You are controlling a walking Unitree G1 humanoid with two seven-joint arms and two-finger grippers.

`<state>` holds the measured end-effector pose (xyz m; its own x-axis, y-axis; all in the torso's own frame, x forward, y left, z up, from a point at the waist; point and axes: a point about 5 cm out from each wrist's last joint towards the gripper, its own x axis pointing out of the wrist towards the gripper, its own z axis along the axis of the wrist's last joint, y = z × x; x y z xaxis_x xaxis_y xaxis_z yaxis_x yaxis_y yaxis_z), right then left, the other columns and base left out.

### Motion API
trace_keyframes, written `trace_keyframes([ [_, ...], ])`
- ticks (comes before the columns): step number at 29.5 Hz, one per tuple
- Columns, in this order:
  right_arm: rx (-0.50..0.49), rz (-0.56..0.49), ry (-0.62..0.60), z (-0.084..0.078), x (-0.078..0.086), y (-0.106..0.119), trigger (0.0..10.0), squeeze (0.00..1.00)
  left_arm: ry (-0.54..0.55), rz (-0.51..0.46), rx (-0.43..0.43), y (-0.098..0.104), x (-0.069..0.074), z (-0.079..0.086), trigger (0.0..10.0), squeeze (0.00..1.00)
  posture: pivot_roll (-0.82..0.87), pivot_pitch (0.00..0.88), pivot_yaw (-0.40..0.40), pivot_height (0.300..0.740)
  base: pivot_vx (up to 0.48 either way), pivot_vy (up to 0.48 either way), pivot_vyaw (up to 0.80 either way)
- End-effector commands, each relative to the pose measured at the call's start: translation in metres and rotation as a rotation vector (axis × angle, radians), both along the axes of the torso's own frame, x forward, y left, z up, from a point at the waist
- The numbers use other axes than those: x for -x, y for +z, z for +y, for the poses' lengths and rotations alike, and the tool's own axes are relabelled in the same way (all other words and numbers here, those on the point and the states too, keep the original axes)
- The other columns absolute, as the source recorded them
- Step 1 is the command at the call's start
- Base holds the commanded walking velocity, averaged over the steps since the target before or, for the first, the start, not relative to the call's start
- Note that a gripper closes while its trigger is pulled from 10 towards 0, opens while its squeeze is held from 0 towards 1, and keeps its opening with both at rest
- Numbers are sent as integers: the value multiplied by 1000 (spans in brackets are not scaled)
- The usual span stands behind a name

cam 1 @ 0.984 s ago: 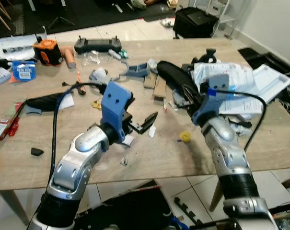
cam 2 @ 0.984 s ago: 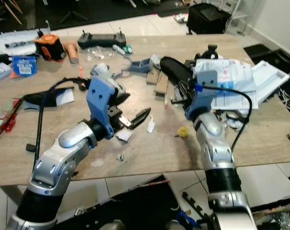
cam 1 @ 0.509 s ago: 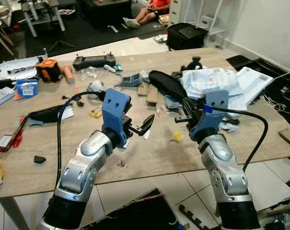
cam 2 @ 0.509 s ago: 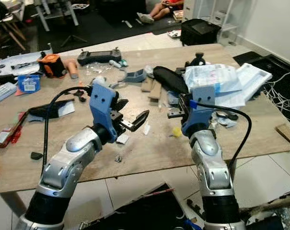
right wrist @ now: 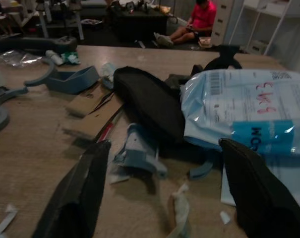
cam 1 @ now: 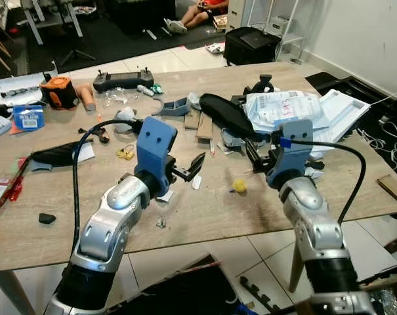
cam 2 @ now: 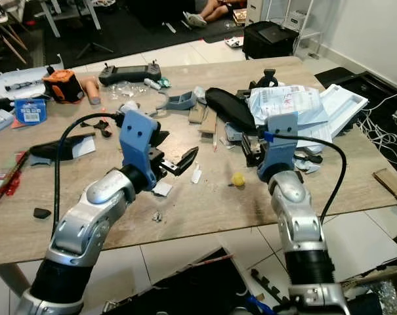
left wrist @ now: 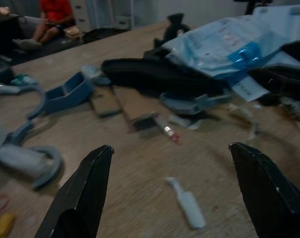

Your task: Picking trash to rubbish bin

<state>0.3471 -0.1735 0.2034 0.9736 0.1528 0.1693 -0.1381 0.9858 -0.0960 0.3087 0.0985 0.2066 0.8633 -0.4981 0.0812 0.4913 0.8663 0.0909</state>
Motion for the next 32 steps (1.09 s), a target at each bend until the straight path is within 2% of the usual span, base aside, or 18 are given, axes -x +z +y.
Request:
trace_keyframes([
  [1, 15, -8, 13, -1, -2, -1, 10000, 1000, 47, -12, 2, 0, 0, 5, 10000, 0, 121, 186, 7, 740, 0, 0, 0],
  [4, 37, -27, 27, -7, -11, 5, 10000, 1000, 91, -21, 9, 4, -3, 12, 10000, 0, 124, 226, -28, 740, 0, 0, 0],
  [5, 37, -27, 27, -7, -11, 5, 10000, 1000, 91, -21, 9, 4, -3, 12, 10000, 0, 124, 226, -28, 740, 0, 0, 0],
  [9, 42, -8, 43, -17, -28, 9, 10000, 1000, 56, -58, -23, 11, -1, 14, 10000, 0, 137, 266, -65, 740, 0, 0, 0],
  [12, 31, -4, 44, -19, -32, 9, 10000, 1000, 54, -65, -25, 13, 0, 14, 10000, 0, 151, 285, -76, 740, 0, 0, 0],
  [13, 6, 12, 39, -21, -40, 7, 10000, 0, 53, -77, -28, 17, 2, 16, 10000, 0, 184, 311, -85, 740, 0, 0, 0],
  [16, -3, 19, 37, -22, -42, 6, 10000, 0, 54, -80, -31, 18, 3, 17, 10000, 0, 184, 311, -85, 740, 0, 0, 0],
  [21, -90, 74, 53, -18, -52, -1, 10000, 0, 41, -92, -44, 26, 10, 17, 10000, 0, 259, 362, -90, 740, 0, 0, 0],
  [32, -110, 80, 71, -7, -61, 2, 10000, 0, 22, -117, -56, 40, 14, 17, 10000, 0, 321, 385, -94, 740, 0, 0, 0],
])
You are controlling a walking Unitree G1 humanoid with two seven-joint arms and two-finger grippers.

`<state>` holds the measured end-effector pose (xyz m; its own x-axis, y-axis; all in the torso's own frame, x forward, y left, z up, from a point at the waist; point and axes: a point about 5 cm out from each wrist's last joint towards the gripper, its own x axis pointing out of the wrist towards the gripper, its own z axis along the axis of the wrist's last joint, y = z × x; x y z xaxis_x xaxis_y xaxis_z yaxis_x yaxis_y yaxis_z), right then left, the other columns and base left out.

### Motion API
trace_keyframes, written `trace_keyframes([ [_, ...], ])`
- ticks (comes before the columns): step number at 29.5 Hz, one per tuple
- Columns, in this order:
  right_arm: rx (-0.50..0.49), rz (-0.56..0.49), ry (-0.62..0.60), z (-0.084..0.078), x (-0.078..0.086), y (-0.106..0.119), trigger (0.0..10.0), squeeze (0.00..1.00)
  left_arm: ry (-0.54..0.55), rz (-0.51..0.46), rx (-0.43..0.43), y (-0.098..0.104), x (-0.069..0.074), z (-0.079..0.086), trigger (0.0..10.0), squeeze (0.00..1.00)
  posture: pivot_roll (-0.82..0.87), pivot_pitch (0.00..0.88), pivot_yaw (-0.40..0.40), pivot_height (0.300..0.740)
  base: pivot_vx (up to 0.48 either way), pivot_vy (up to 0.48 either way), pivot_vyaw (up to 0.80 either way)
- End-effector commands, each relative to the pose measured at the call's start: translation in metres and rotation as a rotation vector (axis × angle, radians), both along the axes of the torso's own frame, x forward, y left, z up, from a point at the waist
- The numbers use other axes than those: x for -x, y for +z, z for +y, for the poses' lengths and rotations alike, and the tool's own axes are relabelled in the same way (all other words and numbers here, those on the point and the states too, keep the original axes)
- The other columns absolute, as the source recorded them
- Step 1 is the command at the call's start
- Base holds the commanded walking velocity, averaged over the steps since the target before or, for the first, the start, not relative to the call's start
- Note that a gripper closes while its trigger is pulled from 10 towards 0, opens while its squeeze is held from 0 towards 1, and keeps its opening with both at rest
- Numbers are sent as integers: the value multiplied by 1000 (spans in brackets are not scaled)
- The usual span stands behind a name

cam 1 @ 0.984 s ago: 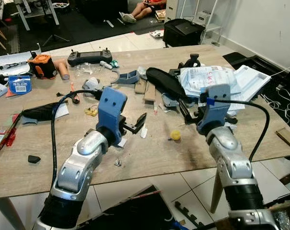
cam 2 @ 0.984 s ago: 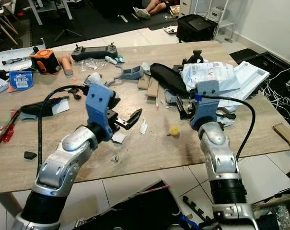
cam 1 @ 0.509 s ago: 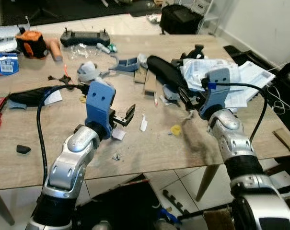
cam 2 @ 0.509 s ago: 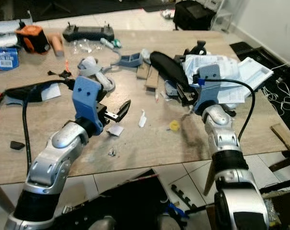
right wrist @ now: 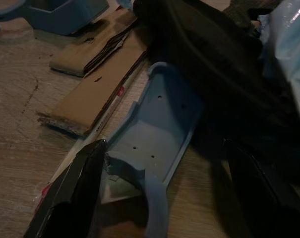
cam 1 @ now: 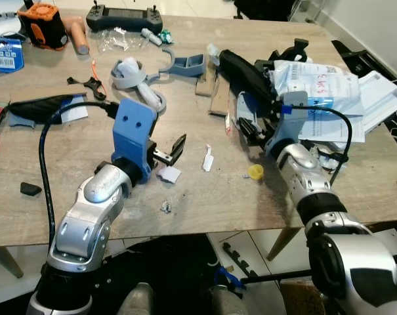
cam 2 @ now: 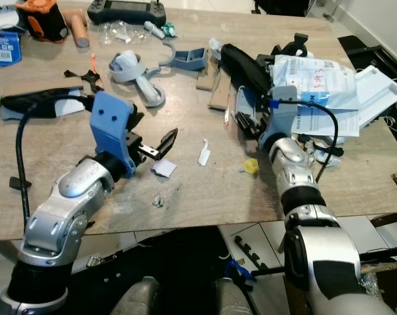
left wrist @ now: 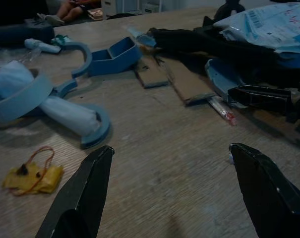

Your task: Picking trash to rubbish bin

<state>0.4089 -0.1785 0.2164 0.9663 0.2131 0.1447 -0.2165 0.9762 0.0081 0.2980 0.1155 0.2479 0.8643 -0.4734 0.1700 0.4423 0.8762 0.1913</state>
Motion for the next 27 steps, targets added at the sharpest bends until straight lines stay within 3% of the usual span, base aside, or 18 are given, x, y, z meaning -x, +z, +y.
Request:
trace_keyframes([
  [1, -12, 39, -3, -1, 1, -11, 10000, 0, -11, 14, -14, -1, 4, 0, 10000, 0, 321, 385, -94, 740, 0, 0, 0],
  [7, -17, 51, 14, 2, 0, -12, 10000, 0, -6, 20, -20, -2, 6, 2, 10000, 0, 327, 382, -99, 740, 0, 0, 0],
  [9, -22, 54, 16, 2, 0, -14, 7137, 0, -5, 21, -21, -1, 6, 2, 10000, 0, 327, 382, -99, 740, 0, 0, 0],
  [10, -22, 54, 16, 2, 0, -14, 7137, 0, -5, 21, -21, -1, 6, 2, 10000, 0, 327, 382, -99, 740, 0, 0, 0],
  [11, -25, 54, 17, 2, 0, -14, 0, 0, -4, 21, -23, -1, 6, 2, 10000, 0, 329, 380, -96, 740, 0, 0, 0],
  [27, -89, 24, 69, 3, 3, -16, 0, 0, 1, 18, -32, 1, 6, 3, 10000, 0, 345, 333, -80, 740, 0, 0, 0],
])
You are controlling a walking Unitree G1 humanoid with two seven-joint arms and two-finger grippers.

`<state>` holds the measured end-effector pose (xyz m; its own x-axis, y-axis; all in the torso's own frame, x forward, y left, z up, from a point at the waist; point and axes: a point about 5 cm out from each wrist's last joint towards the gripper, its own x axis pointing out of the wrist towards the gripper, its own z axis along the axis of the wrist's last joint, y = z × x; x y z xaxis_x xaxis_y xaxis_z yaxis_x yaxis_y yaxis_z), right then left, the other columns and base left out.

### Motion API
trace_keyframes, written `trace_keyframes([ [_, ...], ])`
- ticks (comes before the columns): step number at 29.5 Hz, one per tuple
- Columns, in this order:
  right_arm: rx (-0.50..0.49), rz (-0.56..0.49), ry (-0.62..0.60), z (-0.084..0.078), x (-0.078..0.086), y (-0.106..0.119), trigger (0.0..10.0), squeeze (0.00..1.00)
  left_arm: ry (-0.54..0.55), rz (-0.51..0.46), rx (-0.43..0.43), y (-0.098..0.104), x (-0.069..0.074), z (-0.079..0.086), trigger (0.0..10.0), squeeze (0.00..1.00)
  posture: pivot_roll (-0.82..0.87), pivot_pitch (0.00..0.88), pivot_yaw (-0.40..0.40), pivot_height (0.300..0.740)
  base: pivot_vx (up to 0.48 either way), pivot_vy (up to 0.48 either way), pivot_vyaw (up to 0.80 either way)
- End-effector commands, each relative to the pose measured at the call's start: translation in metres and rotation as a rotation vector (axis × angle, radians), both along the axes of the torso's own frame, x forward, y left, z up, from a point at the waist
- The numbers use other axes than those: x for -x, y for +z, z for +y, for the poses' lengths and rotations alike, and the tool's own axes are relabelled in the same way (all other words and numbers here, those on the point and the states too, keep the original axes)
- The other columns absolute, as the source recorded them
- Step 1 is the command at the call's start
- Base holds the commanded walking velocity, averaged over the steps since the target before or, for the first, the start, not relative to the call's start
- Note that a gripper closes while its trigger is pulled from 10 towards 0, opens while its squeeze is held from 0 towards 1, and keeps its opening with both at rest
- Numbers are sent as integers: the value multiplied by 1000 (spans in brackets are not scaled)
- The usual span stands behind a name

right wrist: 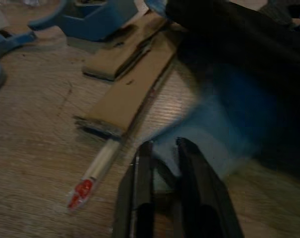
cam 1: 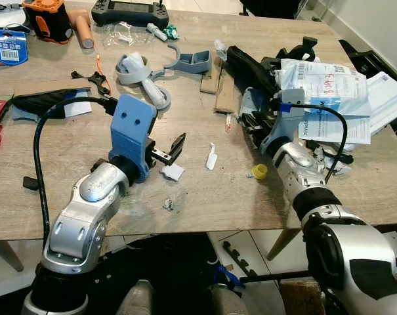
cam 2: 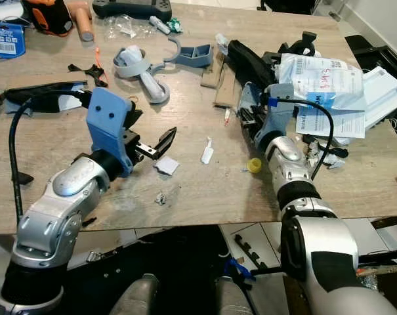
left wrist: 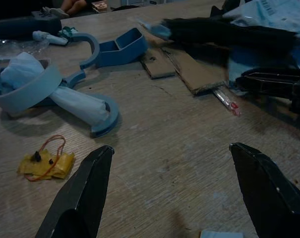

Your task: Picking trash to rubbish bin

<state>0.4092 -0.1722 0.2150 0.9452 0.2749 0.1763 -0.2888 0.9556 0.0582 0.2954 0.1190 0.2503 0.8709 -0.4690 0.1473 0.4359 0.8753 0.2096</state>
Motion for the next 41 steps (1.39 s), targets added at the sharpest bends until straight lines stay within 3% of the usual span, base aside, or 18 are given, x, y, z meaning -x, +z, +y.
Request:
trace_keyframes([
  [1, -34, 41, 0, -4, 3, -15, 0, 0, -9, 6, -5, -2, 3, -1, 10000, 0, 344, 330, -79, 740, 0, 0, 0],
  [12, -107, -109, 185, 12, 7, 8, 0, 0, -14, 12, 19, -7, 1, -2, 10000, 0, 271, 263, -57, 740, 0, 0, 0],
  [18, -147, -262, 280, 19, 24, 39, 0, 0, -53, 18, 43, -13, -3, -7, 10000, 0, 205, 216, -26, 740, 0, 0, 0],
  [25, -214, -329, 347, 26, 48, 65, 0, 0, -83, 27, 60, -18, -2, -11, 10000, 0, 155, 171, -15, 740, 0, 0, 0],
  [30, -247, -359, 292, 30, 60, 76, 0, 0, -28, 36, 98, -21, -4, -9, 10000, 0, 120, 129, -3, 740, 0, 0, 0],
  [31, -225, -353, 215, 30, 61, 75, 1098, 0, 35, 44, 112, -23, -6, -6, 10000, 0, 108, 118, 1, 740, 0, 0, 0],
  [33, -208, -343, 162, 29, 63, 73, 1098, 0, 77, 48, 119, -25, -8, -4, 10000, 0, 108, 118, 1, 740, 0, 0, 0],
  [34, -175, -339, 90, 29, 65, 68, 10000, 0, 114, 54, 145, -26, -10, -2, 10000, 0, 98, 111, 5, 740, 0, 0, 0],
  [41, -40, -279, -10, 32, 85, 48, 10000, 0, 182, 27, 159, -29, -12, -8, 10000, 0, 80, 108, -12, 740, 0, 0, 0],
])
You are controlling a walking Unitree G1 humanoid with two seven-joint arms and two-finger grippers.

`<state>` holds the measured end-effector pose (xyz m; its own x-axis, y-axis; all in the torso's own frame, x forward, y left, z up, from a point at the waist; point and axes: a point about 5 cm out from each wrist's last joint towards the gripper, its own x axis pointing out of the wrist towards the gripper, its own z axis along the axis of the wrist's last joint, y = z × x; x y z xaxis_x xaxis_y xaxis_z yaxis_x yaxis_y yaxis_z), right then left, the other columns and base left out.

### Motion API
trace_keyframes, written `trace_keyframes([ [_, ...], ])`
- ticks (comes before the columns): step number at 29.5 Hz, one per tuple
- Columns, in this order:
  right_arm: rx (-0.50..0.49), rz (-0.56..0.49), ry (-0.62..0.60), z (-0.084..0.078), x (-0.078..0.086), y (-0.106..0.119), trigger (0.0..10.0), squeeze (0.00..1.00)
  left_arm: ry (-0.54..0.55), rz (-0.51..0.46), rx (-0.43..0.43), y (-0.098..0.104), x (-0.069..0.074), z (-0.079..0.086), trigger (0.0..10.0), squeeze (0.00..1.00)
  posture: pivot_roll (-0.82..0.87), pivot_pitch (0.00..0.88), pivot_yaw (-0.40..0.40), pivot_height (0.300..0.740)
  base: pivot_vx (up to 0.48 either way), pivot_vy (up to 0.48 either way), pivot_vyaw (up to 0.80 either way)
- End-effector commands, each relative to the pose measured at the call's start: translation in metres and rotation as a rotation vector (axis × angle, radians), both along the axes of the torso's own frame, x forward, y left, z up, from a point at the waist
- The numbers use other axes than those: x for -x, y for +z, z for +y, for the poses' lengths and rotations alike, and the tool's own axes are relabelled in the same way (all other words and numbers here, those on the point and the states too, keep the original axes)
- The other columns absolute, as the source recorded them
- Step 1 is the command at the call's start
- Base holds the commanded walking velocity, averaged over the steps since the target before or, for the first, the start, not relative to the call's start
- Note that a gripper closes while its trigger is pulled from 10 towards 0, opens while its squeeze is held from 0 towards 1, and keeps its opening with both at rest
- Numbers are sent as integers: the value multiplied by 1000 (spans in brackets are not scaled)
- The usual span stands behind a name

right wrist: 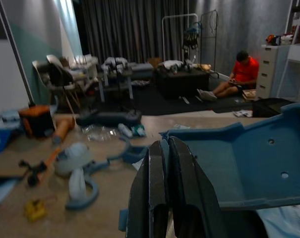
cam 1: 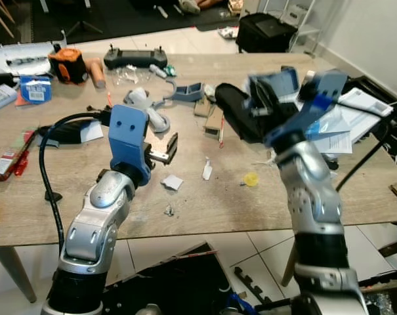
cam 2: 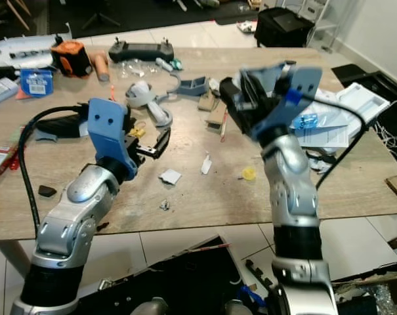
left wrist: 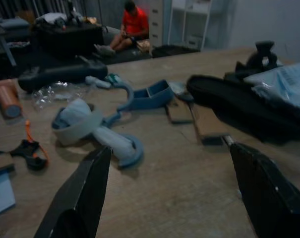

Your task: Picking trash to rubbish bin

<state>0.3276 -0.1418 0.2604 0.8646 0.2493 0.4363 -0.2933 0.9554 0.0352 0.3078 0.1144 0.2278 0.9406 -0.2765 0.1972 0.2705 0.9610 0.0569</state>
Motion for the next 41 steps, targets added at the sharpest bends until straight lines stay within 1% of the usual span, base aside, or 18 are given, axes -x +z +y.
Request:
trace_keyframes([
  [1, 18, 8, -8, 1, 4, 0, 10000, 0, 4, 15, 2, -7, 0, -5, 10000, 0, 75, 112, -21, 740, 0, 0, 0],
  [6, 16, 41, -22, 0, 5, -8, 10000, 0, 24, 19, 19, -8, 1, -7, 10000, 0, 72, 122, -36, 740, 0, 0, 0],
  [11, 45, 67, -47, 1, 8, -14, 10000, 0, 53, 22, 25, -11, 5, -6, 10000, 0, 68, 131, -48, 740, 0, 0, -173],
  [16, 52, 85, -60, 0, 10, -16, 10000, 0, 63, 20, 27, -12, 6, -7, 10000, 0, 66, 138, -51, 740, 0, 0, -727],
  [21, -7, 119, -95, -5, 11, -22, 10000, 0, 54, 9, 17, -10, 6, -10, 10000, 0, 58, 143, -44, 740, 0, 0, -800],
  [28, -38, 152, -150, -15, 15, -28, 10000, 0, 24, 11, 21, -10, 7, -16, 10000, 0, 43, 148, -40, 740, 0, 0, -800],
  [41, -50, 174, -159, -16, 17, -30, 10000, 0, -1, 15, 7, -11, 9, -20, 10000, 0, 52, 157, -45, 740, 0, 0, -800],
])
